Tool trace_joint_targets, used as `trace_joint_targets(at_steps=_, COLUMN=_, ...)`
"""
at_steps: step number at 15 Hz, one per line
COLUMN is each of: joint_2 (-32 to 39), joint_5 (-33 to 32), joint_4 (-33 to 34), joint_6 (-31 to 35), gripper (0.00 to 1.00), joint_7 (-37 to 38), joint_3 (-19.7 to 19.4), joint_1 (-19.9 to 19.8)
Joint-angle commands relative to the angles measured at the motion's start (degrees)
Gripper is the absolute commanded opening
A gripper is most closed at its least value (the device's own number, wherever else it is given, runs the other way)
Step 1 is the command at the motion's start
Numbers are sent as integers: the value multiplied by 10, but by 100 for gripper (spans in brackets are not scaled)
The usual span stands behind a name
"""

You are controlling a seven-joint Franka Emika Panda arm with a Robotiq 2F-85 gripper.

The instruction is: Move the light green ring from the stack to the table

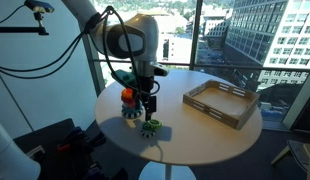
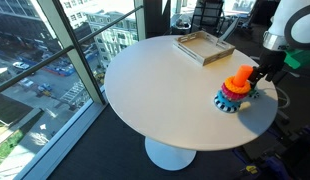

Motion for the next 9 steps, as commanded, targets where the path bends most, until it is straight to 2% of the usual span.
trace_joint_targets(at_steps=1, joint_2=-56, joint_5=2, joint_4=6, joint_6=-81, gripper=100, joint_7=-26, joint_3=5, joint_1=-1)
trace_joint_targets(at_steps=9, joint_2=-150, joint_5=2, joint_4=33, joint_6=-219, gripper=100, joint_7=-18, joint_3=31, joint_1=11)
